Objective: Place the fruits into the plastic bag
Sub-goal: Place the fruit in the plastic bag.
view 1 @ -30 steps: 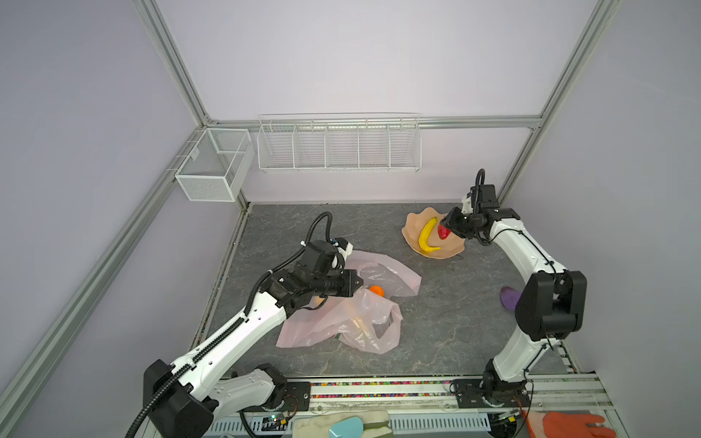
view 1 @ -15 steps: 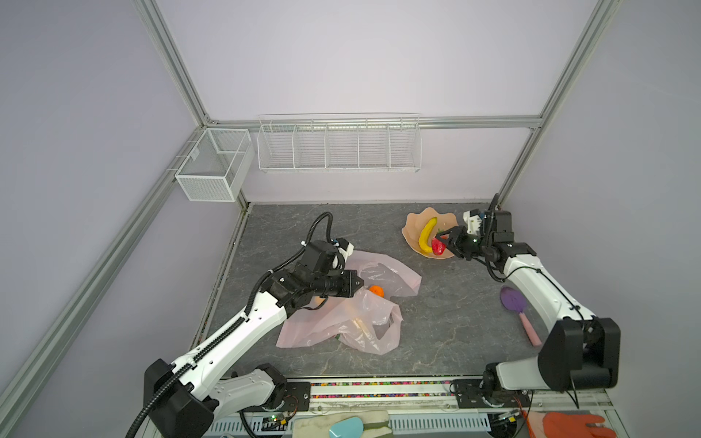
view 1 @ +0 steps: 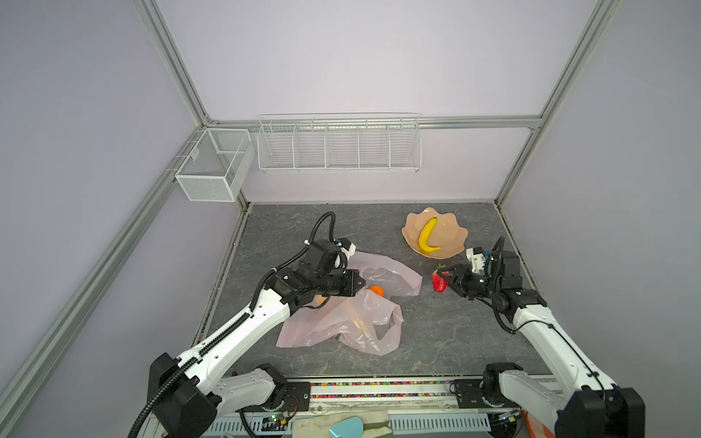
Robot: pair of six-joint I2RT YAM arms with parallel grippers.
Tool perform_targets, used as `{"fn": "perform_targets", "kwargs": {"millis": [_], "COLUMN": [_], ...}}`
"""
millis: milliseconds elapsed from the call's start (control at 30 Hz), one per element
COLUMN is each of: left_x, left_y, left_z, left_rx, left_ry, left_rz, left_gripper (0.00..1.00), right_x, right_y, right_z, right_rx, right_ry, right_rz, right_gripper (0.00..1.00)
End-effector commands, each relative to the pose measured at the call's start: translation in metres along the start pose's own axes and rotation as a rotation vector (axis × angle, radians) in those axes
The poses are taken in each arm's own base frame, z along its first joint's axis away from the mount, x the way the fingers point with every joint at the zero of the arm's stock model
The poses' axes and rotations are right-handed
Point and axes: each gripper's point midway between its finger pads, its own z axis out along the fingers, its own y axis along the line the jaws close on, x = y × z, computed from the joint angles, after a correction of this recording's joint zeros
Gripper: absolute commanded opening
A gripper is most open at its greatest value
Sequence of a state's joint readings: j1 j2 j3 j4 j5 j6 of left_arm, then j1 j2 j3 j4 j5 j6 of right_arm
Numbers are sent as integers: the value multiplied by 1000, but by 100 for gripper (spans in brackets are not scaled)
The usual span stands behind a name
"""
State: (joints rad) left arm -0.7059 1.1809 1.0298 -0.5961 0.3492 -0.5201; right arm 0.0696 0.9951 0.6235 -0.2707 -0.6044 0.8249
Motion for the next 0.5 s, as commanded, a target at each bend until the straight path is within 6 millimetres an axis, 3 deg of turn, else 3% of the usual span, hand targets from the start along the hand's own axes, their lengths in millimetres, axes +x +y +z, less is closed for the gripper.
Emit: {"fn": "perform_targets", "kwargs": {"millis": [0, 200, 467], "left_x": [-12, -13, -12], "left_y": [-9, -10, -9], "left_z": [-3, -3, -2], "left_rx": [27, 28, 28], "left_ry": [-24, -27, -23], "left_rz": [22, 20, 15], "left_gripper": [0, 0, 0], "right_x": [14, 27, 31], "right_y": [0, -11, -11], "right_z": [-3, -3, 5], "right_rx": [-45, -59, -74], "right_ry": [10, 6, 22], "right_rz": [42, 86, 95], "right_gripper": [29, 29, 29]}}
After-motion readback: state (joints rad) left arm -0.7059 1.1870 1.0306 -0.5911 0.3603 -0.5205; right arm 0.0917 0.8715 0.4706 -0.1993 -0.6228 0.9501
